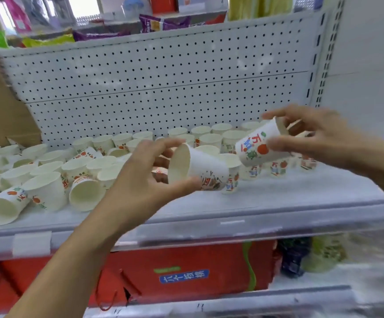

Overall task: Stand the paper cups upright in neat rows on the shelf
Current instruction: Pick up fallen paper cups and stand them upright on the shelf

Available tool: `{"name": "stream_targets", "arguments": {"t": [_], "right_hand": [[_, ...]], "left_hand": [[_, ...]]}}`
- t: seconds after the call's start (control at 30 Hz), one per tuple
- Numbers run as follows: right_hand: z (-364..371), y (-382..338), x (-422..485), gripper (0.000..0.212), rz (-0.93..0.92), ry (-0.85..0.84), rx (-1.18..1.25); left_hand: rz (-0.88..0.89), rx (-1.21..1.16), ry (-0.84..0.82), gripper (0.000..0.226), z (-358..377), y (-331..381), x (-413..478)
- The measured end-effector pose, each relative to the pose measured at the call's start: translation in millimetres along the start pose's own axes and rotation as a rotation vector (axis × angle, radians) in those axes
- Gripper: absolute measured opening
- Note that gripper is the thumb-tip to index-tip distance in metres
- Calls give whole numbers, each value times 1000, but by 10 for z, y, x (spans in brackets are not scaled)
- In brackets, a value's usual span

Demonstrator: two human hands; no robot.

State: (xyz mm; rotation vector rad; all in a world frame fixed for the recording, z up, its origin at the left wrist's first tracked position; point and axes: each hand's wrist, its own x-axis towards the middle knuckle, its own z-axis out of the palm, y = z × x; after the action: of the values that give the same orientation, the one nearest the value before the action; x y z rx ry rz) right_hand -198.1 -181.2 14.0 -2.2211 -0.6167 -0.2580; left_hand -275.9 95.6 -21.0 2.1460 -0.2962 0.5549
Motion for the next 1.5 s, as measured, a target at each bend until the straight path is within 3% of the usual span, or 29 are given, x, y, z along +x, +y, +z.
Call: {"name": "stream_targets", "arguments": {"t": [0.13,0.37,0.57,0.87,1.03,1.17,1.23,1.33,1.5], "right_hand": [[-386,479,2,77,147,31,-170],[-519,941,-32,63,192,-109,-399],[-545,1012,28,67,189,-239,-424],[-518,1073,-25,71,185,-279,-441],[-386,796,-91,44,-49,44,-409],[-36,395,-20,29,-253,143,-320],[267,171,62,20,-329,134,-266],[866,-86,207,17,-408,30,-270],[1616,-315,538,45,-195,-226,-229]], "left_hand": [[186,183,-200,63,539,388,502],[263,454,-564,69,1402,532,1052],[208,441,-657,75,1597,475,1159],[231,611,-469,78,1607,521,1044],[210,397,-104,60,1255,365,569],[104,506,19,47,699,-261,311],[5,600,82,46,401,-545,265],[36,713,196,39,52,-794,160],[-13,826,253,30,-539,-1028,68]]}}
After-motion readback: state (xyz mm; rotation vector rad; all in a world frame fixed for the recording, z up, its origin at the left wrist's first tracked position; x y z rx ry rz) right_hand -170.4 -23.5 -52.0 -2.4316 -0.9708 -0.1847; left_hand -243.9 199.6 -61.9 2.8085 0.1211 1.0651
